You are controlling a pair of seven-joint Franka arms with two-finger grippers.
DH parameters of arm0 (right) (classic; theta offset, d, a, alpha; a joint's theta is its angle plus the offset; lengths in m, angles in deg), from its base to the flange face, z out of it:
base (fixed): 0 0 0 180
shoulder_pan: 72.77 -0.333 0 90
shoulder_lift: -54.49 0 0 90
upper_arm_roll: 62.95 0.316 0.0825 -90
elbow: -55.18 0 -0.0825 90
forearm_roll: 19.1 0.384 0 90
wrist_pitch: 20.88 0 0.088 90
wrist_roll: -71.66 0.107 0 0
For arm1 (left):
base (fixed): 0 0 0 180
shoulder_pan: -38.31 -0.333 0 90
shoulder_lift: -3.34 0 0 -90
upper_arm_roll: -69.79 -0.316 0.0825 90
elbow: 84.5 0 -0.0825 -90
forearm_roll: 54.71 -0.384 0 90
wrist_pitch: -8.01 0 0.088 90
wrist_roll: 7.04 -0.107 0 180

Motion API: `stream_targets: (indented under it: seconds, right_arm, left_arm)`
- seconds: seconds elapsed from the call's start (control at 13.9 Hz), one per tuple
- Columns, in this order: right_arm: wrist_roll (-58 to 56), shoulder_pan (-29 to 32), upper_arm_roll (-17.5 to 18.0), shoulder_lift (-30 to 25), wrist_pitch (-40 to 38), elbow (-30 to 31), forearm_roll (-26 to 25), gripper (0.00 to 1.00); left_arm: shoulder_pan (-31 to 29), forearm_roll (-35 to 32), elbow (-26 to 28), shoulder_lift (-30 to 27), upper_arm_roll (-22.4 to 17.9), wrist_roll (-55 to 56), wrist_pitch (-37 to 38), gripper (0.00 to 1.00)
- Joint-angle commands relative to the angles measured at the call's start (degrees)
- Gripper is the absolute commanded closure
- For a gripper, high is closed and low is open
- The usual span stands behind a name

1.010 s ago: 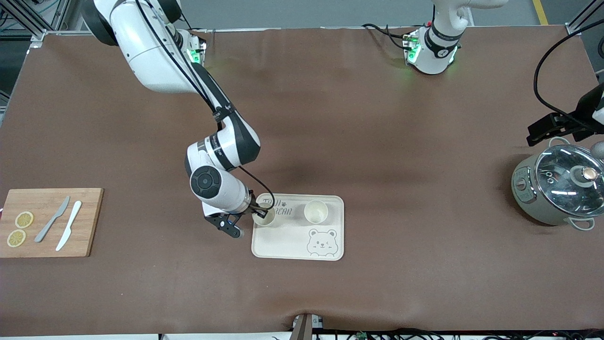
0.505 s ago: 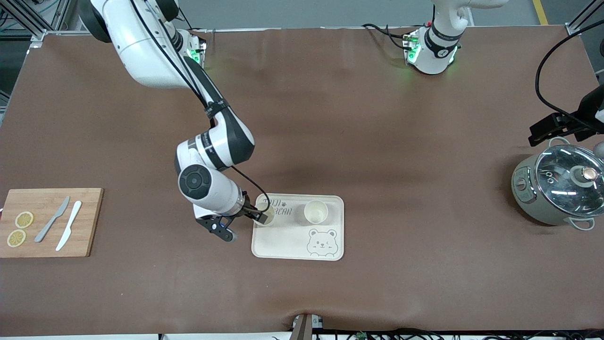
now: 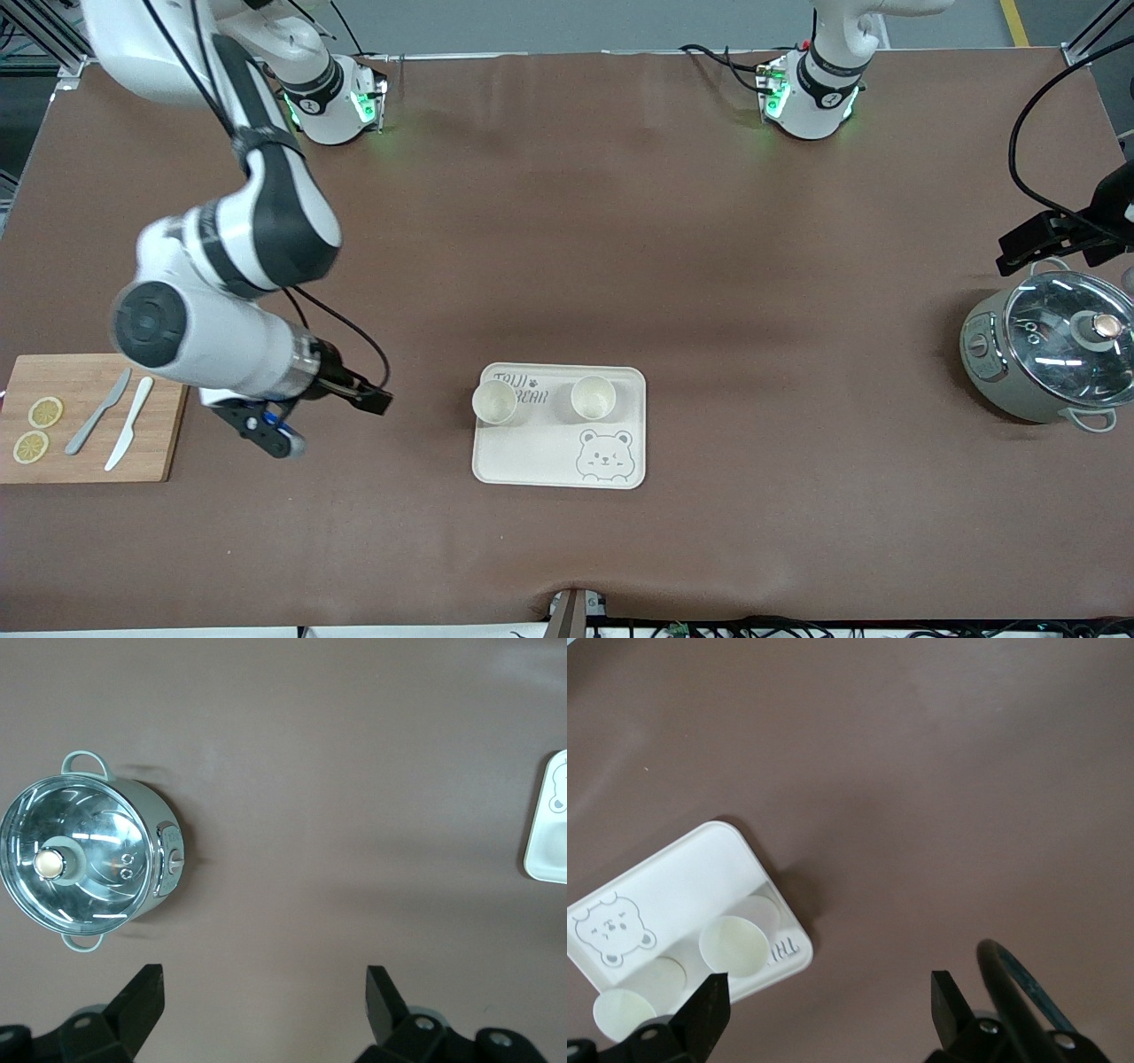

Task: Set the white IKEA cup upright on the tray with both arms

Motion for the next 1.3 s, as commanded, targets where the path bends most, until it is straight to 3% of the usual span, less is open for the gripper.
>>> stream_targets:
  seconds: [0.0,0.29,0.65,1.01,1.23]
  right_arm:
    - [-6.9,5.6,1.2,-6.8,-4.2,3.7,0.0,0.00]
    - [-24.5,13.2,1.0,-18.7,-4.7,13.8,-0.8,0.00]
    - [-41.6,16.9,1.1,-28.5,-6.1,17.9,-10.1,0.00]
    - [-48.4,19.3,1.0,-31.1,-9.2,18.1,-11.6,0.00]
    - [-49.0,22.5,1.2,-30.8,-8.0,19.7,-10.6,0.00]
  left_arm:
    - [-0.4,-0.2,0.7,-1.6,0.0,-0.1,1.6,0.00]
    - [-0.4,-0.3,0.7,-2.2,0.1,-0.1,2.6,0.00]
    - [0.2,-0.2,0.7,-2.3,0.5,-0.1,2.7,0.00]
    - [0.2,0.0,1.1,-2.7,1.9,-1.1,4.2,0.00]
    - [0.2,0.0,5.5,-4.6,3.1,-1.0,3.5,0.00]
